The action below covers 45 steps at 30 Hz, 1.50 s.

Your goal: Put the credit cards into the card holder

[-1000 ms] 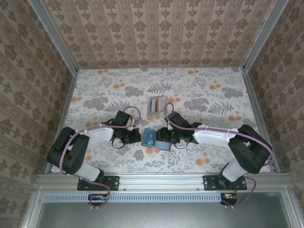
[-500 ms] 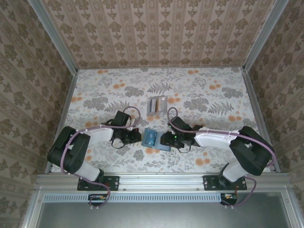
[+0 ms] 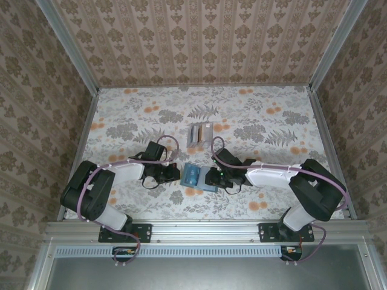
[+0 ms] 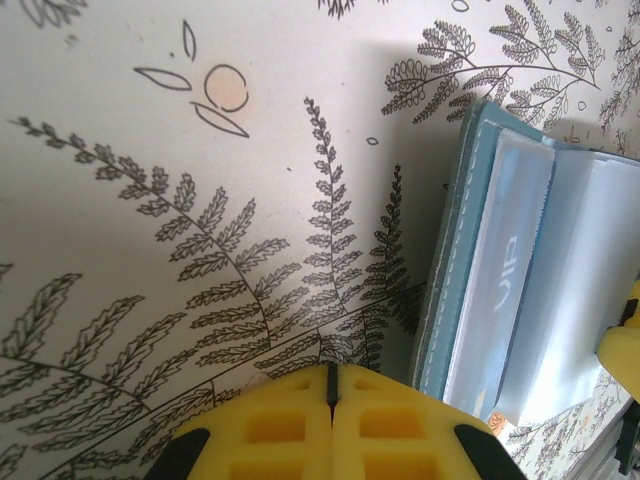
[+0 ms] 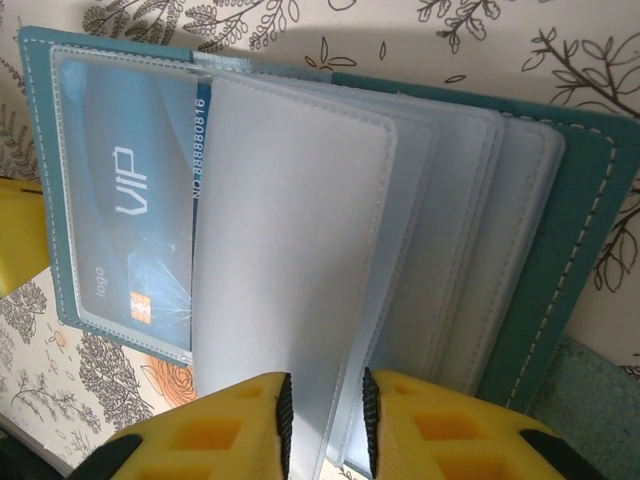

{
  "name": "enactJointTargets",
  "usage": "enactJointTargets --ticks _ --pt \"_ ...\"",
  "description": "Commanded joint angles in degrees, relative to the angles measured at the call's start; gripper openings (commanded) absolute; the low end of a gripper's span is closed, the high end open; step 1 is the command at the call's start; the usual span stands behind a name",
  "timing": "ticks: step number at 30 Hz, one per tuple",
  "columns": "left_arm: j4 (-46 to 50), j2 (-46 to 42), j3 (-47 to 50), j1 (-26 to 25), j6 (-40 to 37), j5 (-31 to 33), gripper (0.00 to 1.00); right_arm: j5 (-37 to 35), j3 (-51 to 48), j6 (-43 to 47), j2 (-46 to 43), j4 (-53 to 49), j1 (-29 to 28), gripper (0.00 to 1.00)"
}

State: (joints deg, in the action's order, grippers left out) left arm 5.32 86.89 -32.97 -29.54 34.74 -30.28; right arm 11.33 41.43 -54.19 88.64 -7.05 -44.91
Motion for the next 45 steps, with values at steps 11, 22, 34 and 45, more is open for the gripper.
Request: enactJointTargets --ticks 11,22,34,45 --pt "2.0 4.6 1.6 -2.3 -0.2 3.1 0.00 -0.4 3.2 1.5 -1.1 -3.3 -0.5 0.27" --pt "2.3 5.7 1.0 -2.6 -0.7 3.0 0.00 -0.7 3.6 2.0 -0.8 -4.1 -0.4 0.19" --pt "2.5 5.6 1.2 -2.9 -0.7 3.5 0.00 2.2 2.7 0.9 0.1 1.3 -0.5 0.36" --pt "3.7 4.9 0.8 -2.9 -0.8 3.9 0.10 2.9 3.7 1.0 0.7 2.1 -0.5 0.60"
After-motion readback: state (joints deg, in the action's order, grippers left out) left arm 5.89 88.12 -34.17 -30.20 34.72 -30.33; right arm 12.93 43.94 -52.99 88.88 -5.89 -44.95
